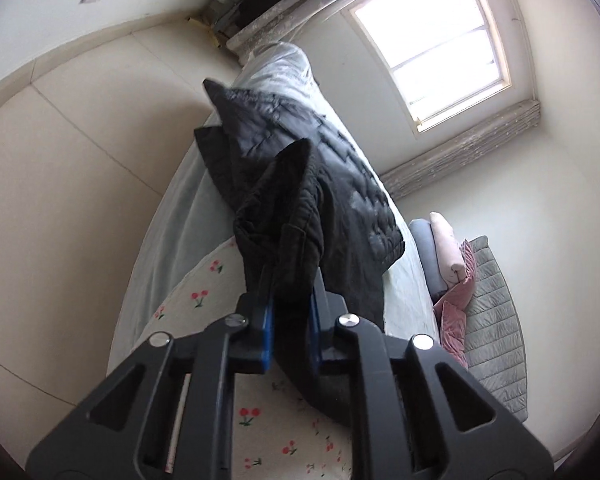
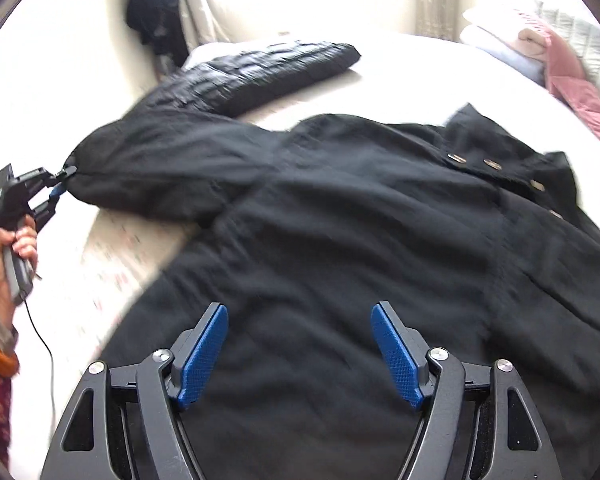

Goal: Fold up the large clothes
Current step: 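Fold the held sleeve across the jacket body with the left tool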

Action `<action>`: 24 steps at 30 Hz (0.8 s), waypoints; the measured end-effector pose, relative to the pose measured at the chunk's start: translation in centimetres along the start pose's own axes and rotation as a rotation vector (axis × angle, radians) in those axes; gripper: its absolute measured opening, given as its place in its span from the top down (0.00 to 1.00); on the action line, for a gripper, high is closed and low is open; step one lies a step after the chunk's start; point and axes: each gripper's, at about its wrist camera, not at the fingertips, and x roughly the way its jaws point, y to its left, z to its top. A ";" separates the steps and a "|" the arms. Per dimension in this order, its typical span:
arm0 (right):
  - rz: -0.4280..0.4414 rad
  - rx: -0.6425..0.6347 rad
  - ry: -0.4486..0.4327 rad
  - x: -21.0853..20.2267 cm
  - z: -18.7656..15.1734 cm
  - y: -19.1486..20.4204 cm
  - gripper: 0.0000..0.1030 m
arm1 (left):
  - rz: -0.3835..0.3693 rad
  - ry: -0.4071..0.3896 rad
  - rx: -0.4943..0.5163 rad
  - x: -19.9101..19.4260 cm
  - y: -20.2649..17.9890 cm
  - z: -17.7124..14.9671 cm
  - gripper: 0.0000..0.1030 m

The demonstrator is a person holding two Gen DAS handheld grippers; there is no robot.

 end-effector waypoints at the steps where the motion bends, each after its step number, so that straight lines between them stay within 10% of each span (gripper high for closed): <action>1: 0.021 0.011 -0.007 1.2 1.1 0.2 0.47 | -0.015 -0.025 0.034 -0.6 -1.4 0.2 0.86; 5: 0.110 0.110 -0.018 6.1 4.8 0.4 0.84 | -0.124 -0.109 0.189 -3.0 -7.5 0.5 0.87; 10: 0.176 0.227 0.041 11.9 6.5 0.9 0.88 | -0.320 -0.115 0.349 -4.9 -15.8 -1.1 0.88; 14: 0.258 0.243 0.072 11.5 7.1 -0.7 0.87 | -0.448 -0.065 0.445 -4.2 -23.2 -4.8 0.88; 20: 0.372 0.387 0.005 4.5 4.5 -8.2 0.47 | -0.531 0.073 0.580 -2.2 -32.4 -12.7 0.88; 24: 0.355 0.478 -0.066 -1.1 1.9 -14.8 0.43 | -0.550 0.174 0.639 0.6 -36.7 -18.7 0.88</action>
